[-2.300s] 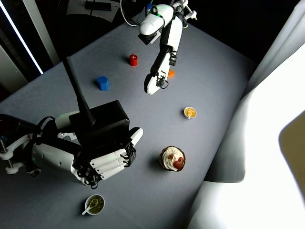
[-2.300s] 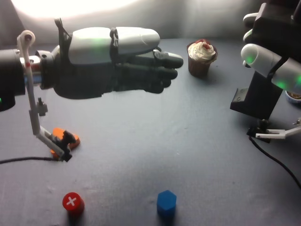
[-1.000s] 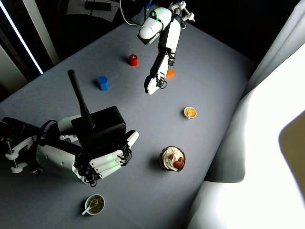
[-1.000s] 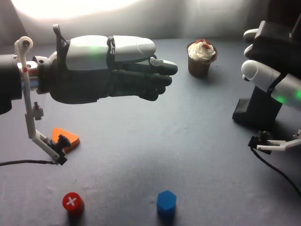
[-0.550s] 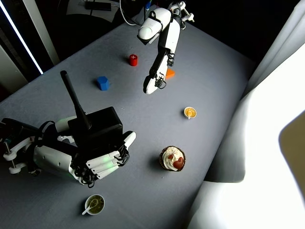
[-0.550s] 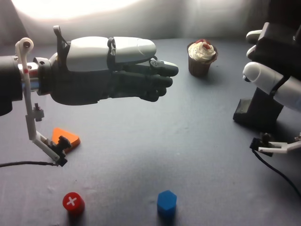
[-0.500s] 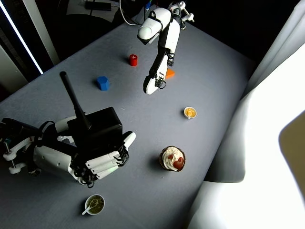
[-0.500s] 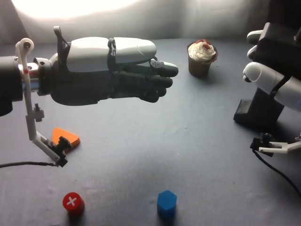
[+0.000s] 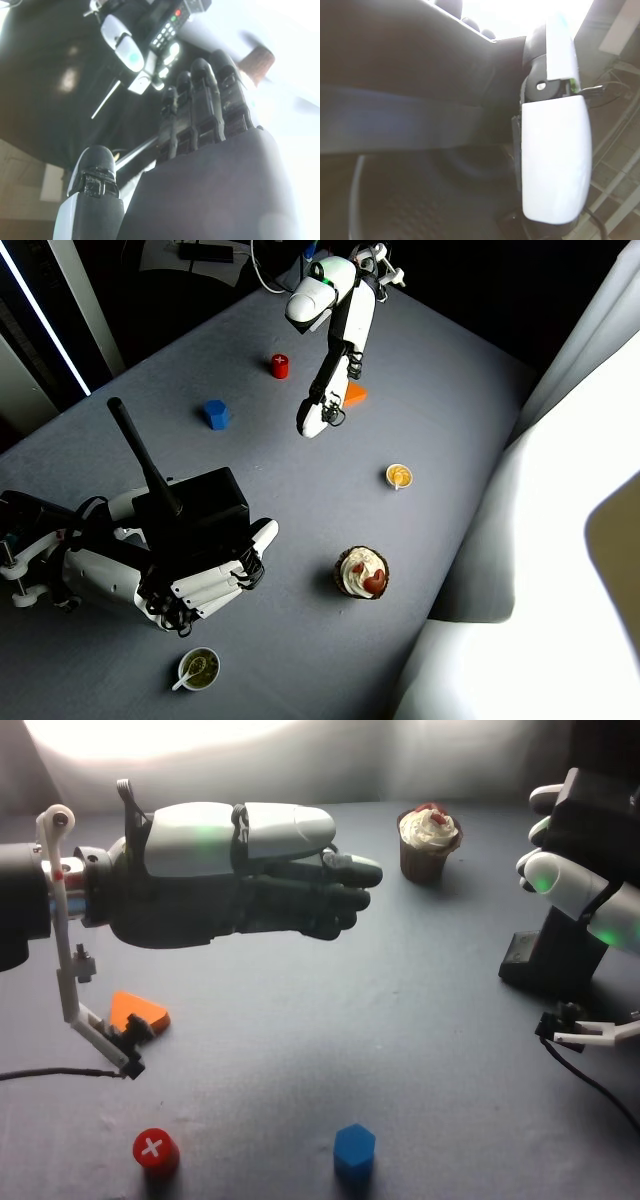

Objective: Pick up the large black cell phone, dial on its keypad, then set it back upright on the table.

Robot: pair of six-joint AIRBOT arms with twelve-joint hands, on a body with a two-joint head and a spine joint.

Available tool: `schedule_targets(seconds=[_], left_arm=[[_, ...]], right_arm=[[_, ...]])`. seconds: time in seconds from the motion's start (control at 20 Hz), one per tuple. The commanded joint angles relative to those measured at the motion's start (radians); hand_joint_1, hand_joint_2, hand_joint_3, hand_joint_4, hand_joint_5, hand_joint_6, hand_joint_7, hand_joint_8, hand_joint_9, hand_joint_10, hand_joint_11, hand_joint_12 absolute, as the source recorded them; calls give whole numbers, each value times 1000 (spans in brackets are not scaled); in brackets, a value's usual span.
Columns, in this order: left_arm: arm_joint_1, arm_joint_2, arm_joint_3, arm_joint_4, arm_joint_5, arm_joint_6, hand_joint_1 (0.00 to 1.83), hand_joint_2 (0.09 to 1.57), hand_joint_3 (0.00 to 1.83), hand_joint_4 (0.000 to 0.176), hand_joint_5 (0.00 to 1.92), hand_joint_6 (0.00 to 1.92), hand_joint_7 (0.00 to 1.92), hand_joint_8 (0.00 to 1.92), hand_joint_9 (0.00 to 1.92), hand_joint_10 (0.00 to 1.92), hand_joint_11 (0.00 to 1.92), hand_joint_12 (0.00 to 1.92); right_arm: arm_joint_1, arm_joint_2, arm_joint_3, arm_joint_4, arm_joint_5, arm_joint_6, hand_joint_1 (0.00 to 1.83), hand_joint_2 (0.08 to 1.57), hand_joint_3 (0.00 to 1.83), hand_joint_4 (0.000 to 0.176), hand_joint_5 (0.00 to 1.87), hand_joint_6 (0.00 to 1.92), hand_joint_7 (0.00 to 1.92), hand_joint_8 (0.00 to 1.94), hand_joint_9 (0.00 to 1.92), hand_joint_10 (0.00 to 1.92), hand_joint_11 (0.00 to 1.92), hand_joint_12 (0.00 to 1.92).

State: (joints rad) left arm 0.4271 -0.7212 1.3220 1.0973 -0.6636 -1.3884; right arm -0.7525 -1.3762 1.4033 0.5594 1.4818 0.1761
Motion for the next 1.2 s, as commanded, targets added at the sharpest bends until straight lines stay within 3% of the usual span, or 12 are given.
schedule_targets(seconds=[0.0,0.1,0.15,0.2,0.25,0.3,0.4,0.6,0.8,0.9,1.05,1.15], left_arm=[[-19,0,-6,-62,-67,-8,0,1212,0,26,202,6,231,0,230,3,0,487],[-17,0,-6,-62,-67,-8,0,1211,0,25,189,2,227,6,221,7,0,453],[-16,0,-6,-63,-67,-8,0,1211,0,26,190,2,233,5,228,6,0,476],[-15,0,-6,-63,-67,-8,0,1212,0,25,187,0,232,2,228,4,0,468],[-14,-1,-7,-63,-67,-8,0,1210,0,27,194,2,237,3,236,5,0,503],[-13,-1,-8,-63,-67,-8,0,1209,0,26,195,2,236,1,232,2,0,497],[-12,-1,-9,-63,-67,-8,0,1209,0,24,193,0,233,0,230,0,0,462],[-10,0,-10,-63,-67,-8,0,1214,1,23,193,3,234,3,229,2,0,484],[-4,0,-11,-62,-67,-8,0,1208,0,24,192,4,221,4,226,5,0,482],[-4,0,-11,-62,-67,-8,0,1209,0,26,200,5,221,4,222,6,0,458],[0,1,-15,-62,-67,-8,1,1211,0,30,205,4,237,4,232,4,0,496],[1,1,-18,-62,-67,-8,0,1208,0,26,207,2,234,2,232,3,0,524]], right_arm=[[-4,10,11,-16,117,11,1228,1144,8,0,916,990,905,1175,940,748,900,1043],[-4,11,15,-16,117,11,1187,1173,0,27,869,1123,871,1195,996,392,847,1072],[-5,12,16,-16,117,11,1138,1175,1,0,853,1160,800,560,968,298,773,1111],[-5,13,17,-16,117,11,1118,1185,1,0,831,1197,833,240,954,227,712,1146],[-6,13,17,-16,117,11,1100,1138,0,0,720,537,825,102,925,166,650,1154],[-7,13,18,-16,117,11,1103,1112,0,0,767,216,833,37,919,115,623,1141],[-9,13,17,-16,117,11,1074,1104,0,0,767,30,785,1,862,34,529,1088],[-16,13,16,-16,119,11,965,1076,0,0,715,0,678,0,687,0,303,1043],[-20,14,16,-16,119,11,785,1011,0,0,428,0,442,0,403,0,19,963],[-20,15,16,-16,120,11,717,975,0,24,310,2,320,2,259,3,0,693],[-25,17,17,-16,120,11,445,968,1,84,67,0,19,0,19,0,0,155],[-28,19,16,-16,120,11,353,915,0,100,2,0,0,0,0,0,0,5]])
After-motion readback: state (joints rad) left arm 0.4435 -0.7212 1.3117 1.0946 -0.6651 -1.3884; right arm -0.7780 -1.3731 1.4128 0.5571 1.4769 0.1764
